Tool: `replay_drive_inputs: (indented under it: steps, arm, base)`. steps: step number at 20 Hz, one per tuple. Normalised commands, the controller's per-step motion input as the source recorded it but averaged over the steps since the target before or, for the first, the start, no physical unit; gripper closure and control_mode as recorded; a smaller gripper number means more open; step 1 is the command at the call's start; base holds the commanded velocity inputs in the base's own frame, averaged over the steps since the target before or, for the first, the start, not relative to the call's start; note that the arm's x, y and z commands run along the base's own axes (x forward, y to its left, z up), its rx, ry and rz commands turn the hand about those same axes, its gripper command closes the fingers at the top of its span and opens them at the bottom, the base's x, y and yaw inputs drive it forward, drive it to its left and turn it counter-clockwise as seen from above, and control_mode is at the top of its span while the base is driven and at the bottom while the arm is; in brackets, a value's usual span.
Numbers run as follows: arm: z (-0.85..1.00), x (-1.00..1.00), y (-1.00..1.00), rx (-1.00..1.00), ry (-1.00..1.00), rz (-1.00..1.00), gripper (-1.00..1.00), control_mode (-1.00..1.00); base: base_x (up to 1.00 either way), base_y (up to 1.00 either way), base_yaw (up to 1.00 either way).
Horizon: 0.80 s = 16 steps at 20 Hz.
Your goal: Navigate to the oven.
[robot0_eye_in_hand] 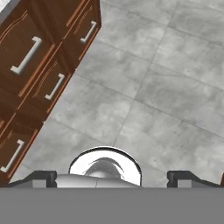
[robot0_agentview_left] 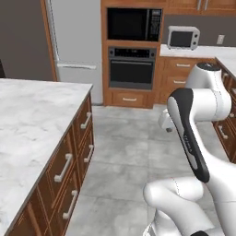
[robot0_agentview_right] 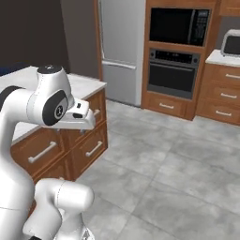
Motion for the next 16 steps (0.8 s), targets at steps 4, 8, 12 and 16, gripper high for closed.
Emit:
replay_drive_inputs:
  steps: [4,8,12,16]
  arm:
    - [0.00,0.00,0.00,0.00,0.00,0.00,-1.00,1.00]
    - [0.00,0.00,0.00,0.00,0.00,0.00,-1.00,1.00]
    - [0.00,0.00,0.00,0.00,0.00,0.00,-1.00,1.00]
    - [0.00,0.00,0.00,0.00,0.00,0.00,-1.00,1.00]
  base:
    - [0.58,-0.32,-0.02]
    - [0.72,-0.13,-0.12]
    - [0.71,0.00,-0.11]
    - [0.71,0.00,-0.12]
